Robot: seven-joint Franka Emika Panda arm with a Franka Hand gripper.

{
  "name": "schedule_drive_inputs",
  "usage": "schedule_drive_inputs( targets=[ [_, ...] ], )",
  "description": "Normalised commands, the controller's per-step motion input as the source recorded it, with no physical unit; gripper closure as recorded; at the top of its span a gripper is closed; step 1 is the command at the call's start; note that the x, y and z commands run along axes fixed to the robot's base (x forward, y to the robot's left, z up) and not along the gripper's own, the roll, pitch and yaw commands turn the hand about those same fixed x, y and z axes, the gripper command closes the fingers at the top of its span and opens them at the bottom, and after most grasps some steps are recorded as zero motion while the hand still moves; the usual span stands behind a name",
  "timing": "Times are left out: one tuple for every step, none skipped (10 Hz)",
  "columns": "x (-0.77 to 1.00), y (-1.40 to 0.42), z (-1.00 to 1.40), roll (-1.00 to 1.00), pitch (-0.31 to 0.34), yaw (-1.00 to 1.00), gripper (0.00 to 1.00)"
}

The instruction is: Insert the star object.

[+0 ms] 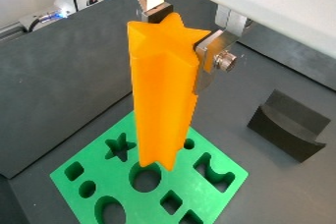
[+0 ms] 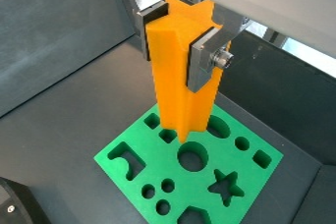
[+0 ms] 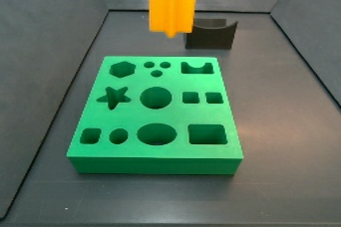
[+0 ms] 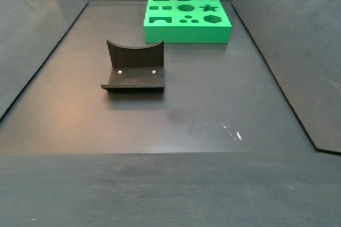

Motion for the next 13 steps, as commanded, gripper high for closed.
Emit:
schedule_drive_inputs(
  targets=[
    [0.00, -0.08, 0.00, 0.10, 0.000, 0.00, 1.00],
    [0.00, 0.09, 0.00, -0.07, 0.000, 0.00, 1.00],
    [0.00, 0.01, 0.00, -0.02, 0.000, 0.00, 1.00],
    [-0.35, 0.10, -0.46, 0.10, -0.106, 0.00, 1.00],
    [-0.45, 0.02, -0.62, 0.02, -0.011, 0.00, 1.00],
    [-0.58, 0.00, -0.67, 0.00, -0.030, 0.00, 1.00],
    [-0.58, 0.00, -0.61, 0.00, -0.013, 0.00, 1.00],
    [-0.46, -0.15, -0.50, 0.03, 0.000, 0.00, 1.00],
    [-0.42, -0.15, -0.43, 0.12, -0.019, -0.04, 1.00],
    [-0.45, -0.14, -0.41, 0.16, -0.020, -0.02, 1.00],
    [-0.44, -0.12, -0.39, 0.17, -0.016, 0.00, 1.00],
    [-0.40, -0.05, -0.37, 0.14, -0.034, 0.00, 1.00],
    [-0.38, -0.05, -0.42, 0.17, -0.047, 0.04, 1.00]
  ],
)
